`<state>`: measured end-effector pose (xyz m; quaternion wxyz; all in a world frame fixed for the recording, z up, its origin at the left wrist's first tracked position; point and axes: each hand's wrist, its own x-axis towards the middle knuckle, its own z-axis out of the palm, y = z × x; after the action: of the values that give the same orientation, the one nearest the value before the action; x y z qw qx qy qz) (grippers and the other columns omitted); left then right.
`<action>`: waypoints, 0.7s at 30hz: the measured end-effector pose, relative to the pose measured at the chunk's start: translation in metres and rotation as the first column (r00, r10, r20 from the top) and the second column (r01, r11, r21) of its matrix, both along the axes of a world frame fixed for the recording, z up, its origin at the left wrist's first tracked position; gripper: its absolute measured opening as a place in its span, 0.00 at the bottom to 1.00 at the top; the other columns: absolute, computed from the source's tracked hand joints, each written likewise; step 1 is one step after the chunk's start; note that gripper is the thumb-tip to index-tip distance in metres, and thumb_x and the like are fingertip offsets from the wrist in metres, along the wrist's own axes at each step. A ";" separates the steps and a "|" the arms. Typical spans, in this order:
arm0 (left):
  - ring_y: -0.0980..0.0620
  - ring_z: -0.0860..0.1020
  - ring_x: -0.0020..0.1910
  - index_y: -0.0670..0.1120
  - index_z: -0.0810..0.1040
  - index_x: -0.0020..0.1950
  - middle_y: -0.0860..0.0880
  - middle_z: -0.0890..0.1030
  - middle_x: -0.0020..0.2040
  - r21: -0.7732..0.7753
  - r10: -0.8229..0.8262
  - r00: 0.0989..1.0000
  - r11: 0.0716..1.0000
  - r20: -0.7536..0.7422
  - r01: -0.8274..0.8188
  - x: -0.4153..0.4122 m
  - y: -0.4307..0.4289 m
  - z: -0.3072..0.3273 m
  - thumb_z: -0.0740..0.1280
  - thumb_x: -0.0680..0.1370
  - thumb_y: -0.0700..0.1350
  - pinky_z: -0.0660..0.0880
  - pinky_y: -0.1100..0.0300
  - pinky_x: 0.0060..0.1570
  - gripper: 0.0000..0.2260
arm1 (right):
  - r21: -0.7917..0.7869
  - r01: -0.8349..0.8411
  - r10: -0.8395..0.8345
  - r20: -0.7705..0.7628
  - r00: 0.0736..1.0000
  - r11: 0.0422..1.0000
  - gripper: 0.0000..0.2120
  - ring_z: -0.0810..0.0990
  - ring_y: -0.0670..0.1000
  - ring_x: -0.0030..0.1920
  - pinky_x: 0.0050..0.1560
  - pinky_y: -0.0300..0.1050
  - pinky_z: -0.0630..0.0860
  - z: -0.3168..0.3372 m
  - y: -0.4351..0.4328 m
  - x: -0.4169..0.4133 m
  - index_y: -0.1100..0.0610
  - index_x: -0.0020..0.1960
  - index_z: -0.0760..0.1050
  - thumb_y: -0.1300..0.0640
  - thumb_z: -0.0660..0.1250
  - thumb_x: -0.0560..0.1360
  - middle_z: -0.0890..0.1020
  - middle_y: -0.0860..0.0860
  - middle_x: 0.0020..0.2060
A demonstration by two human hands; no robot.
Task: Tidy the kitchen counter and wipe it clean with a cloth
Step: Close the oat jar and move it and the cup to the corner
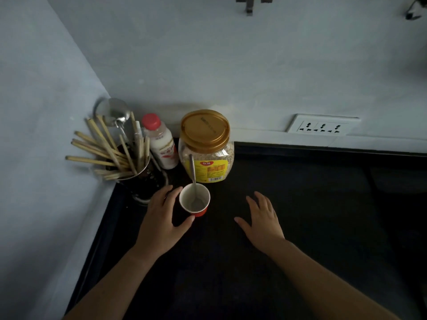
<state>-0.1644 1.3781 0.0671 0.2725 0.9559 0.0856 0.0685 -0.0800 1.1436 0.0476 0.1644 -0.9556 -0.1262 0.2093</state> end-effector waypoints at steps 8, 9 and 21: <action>0.50 0.62 0.71 0.48 0.63 0.71 0.47 0.66 0.71 0.009 0.027 0.980 1.000 -0.196 -0.025 -0.026 0.009 -0.029 0.68 0.71 0.58 0.64 0.58 0.64 0.33 | 0.337 -0.094 0.074 0.074 0.995 0.937 0.25 0.66 0.49 0.68 0.63 0.45 0.67 0.056 0.080 0.011 0.52 0.70 0.62 0.44 0.61 0.76 0.70 0.49 0.67; 0.49 0.62 0.71 0.47 0.64 0.71 0.46 0.65 0.71 0.037 0.029 0.973 0.999 -0.230 -0.021 -0.030 0.010 -0.036 0.66 0.72 0.59 0.64 0.55 0.65 0.32 | 0.345 -0.090 0.073 0.064 0.995 0.934 0.24 0.68 0.50 0.66 0.61 0.45 0.68 0.059 0.089 0.012 0.52 0.69 0.63 0.45 0.62 0.76 0.71 0.49 0.66; 0.46 0.62 0.72 0.50 0.63 0.71 0.47 0.64 0.73 0.126 0.008 0.961 0.992 -0.277 0.028 -0.044 0.025 -0.070 0.55 0.73 0.63 0.64 0.43 0.66 0.30 | 0.421 0.194 -0.228 0.030 0.973 0.886 0.11 0.78 0.46 0.46 0.42 0.42 0.75 0.054 0.131 0.018 0.52 0.54 0.78 0.51 0.67 0.73 0.82 0.48 0.49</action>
<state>-0.2082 1.4026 -0.0024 0.1958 0.9721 0.1132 -0.0617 -0.0617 1.2742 0.1014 0.3804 -0.9142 -0.0694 0.1210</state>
